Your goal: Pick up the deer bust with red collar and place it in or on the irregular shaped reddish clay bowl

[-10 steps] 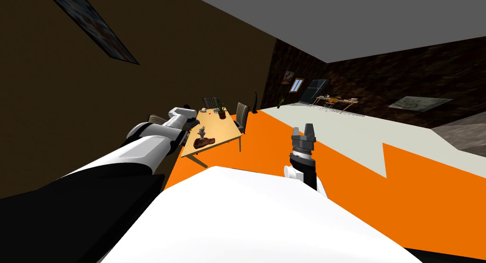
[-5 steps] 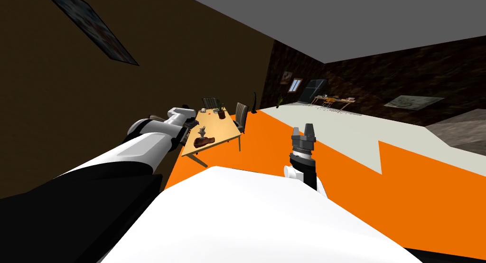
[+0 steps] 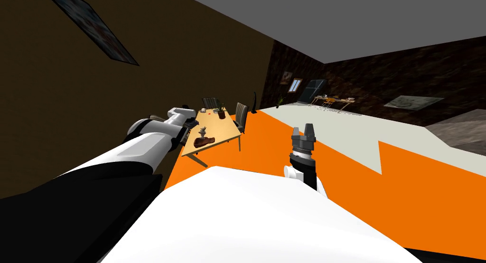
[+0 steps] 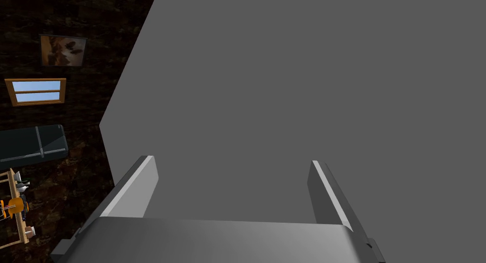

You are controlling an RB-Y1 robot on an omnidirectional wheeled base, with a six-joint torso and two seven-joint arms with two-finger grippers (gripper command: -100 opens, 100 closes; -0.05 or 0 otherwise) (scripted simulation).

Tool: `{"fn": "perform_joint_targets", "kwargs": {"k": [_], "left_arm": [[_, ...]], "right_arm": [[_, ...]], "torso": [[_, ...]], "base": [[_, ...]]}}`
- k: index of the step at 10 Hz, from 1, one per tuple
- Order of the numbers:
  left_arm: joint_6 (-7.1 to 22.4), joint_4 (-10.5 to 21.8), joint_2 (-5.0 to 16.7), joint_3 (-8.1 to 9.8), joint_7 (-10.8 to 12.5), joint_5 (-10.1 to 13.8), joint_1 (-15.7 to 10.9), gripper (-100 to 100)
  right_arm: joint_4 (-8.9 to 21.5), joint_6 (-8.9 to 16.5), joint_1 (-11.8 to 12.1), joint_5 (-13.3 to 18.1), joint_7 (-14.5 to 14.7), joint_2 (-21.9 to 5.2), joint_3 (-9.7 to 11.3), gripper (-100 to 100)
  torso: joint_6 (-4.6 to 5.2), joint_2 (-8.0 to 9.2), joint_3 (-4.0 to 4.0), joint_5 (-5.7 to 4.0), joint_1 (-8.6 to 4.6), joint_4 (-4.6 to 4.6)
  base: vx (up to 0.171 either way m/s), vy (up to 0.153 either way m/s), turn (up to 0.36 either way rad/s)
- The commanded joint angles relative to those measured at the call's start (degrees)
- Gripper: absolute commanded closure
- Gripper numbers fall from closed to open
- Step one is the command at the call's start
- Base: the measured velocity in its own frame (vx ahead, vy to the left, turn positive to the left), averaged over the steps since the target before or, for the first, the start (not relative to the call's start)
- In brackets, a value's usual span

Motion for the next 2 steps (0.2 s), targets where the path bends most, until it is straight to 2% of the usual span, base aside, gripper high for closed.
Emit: {"fn": "perform_joint_targets", "kwargs": {"k": [1,2], "left_arm": [[0.0,0.0,0.0,0.0,0.0,0.0,0.0,0],[0.0,0.0,0.0,0.0,0.0,0.0,0.0,0]], "right_arm": [[0.0,0.0,0.0,0.0,0.0,0.0,0.0,0],[0.0,0.0,0.0,0.0,0.0,0.0,0.0,0]], "torso": [[0.0,0.0,0.0,0.0,0.0,0.0],[0.0,0.0,0.0,0.0,0.0,0.0]], "base": [[0.0,0.0,0.0],[0.0,0.0,0.0]]}}
